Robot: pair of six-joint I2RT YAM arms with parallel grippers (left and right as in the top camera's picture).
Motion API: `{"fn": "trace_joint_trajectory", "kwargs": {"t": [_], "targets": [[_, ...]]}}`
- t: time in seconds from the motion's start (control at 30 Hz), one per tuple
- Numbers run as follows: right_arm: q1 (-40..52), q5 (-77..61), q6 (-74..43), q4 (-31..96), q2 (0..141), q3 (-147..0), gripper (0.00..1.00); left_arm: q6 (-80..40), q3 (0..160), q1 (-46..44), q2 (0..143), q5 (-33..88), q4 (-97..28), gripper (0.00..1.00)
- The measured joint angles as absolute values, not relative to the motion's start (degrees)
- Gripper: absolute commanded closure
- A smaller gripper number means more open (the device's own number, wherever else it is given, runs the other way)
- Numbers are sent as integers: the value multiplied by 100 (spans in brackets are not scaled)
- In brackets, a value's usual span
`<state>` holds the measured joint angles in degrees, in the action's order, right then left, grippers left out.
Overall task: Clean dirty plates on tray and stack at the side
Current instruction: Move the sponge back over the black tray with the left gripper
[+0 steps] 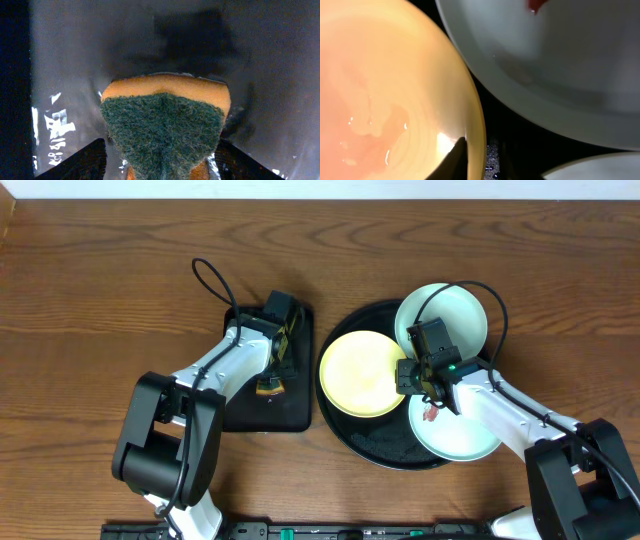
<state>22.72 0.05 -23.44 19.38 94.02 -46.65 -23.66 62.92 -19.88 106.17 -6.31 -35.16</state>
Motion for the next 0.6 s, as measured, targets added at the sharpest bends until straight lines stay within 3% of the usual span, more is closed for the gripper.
{"fn": "trace_joint_trajectory", "kwargs": {"t": [0.13,0.23,0.43,0.5,0.53,0.6], "targets": [[2272,3,-2320,1940,9402,-4663,99,-2349,6292,-1988,10617,-639,-3529,26],[2272,1,-2344,1929,9402,-4663,99,-2320,6294,-1986,10615,-642,-3535,17],[2272,-1,-2344,1925,9402,-4663,98,-2307,6302,-1986,10613,-642,-3542,15],[2272,1,-2357,1925,9402,-4665,82,-2307,6302,-1986,10613,-644,-3542,15],[2272,5,-2364,1929,9402,-4663,80,-2307,6302,-1986,10613,-644,-3544,15],[2272,5,-2320,1933,9402,-4663,91,-2307,6302,-1981,10613,-642,-3544,15]]}}
